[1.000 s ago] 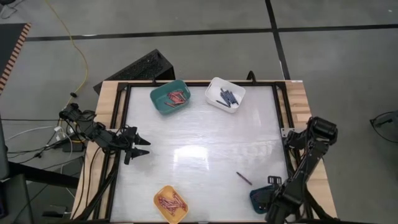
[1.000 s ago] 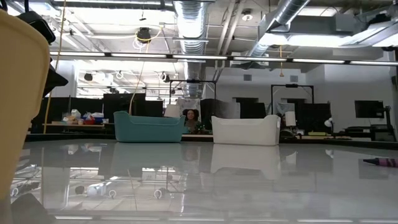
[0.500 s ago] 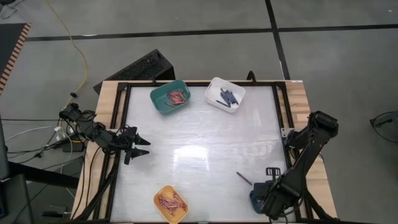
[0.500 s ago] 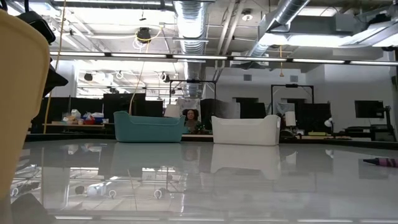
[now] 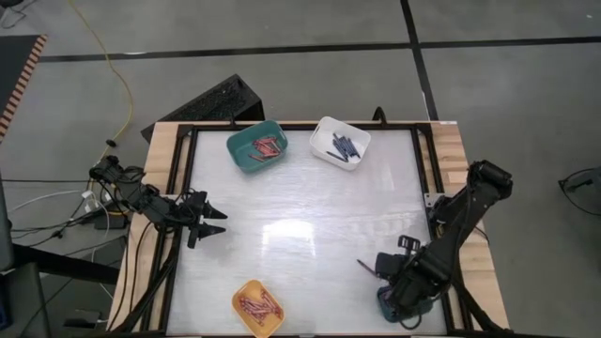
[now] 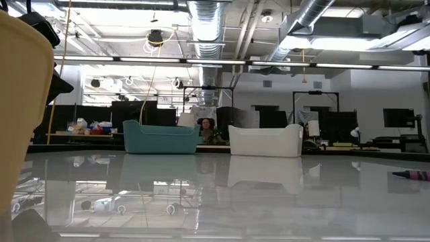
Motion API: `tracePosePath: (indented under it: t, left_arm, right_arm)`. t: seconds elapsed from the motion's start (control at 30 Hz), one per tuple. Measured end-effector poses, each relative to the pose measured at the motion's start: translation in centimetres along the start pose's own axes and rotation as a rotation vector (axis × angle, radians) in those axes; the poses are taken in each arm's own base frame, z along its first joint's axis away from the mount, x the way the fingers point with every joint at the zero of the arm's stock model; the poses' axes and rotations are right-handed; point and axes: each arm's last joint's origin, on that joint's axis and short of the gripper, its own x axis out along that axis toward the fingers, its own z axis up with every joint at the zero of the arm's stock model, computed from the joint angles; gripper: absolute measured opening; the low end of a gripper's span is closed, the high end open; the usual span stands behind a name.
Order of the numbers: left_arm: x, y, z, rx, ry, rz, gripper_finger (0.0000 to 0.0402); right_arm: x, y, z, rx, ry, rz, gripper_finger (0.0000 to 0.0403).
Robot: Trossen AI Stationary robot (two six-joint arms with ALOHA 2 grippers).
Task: Sort crayons
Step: Put the purple crayon into the blue bin
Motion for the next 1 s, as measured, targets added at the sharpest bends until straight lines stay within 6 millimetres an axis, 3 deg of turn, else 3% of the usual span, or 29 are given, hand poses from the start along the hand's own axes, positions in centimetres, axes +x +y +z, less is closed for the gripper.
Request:
tracePosePath:
  t: [0.2,0.53,1.0]
  left_arm:
    - [0.0,0.0,0.0,0.0,0.0,0.0,0.0228]
    - [0.0,0.0,0.0,0.0,0.0,0.0,0.0228]
    - [0.0,0.0,0.0,0.0,0.0,0.0,0.0228]
  right_arm:
    - [0.2,-0.5,1.0,0.03,-0.001,-0.01,0.0087]
    - [0.4,-1.1,2.3,-0.068,-0.023,-0.018,0.0087]
    - [1.2,-1.8,4.1,0.028,-0.13,-0.114,0.0087]
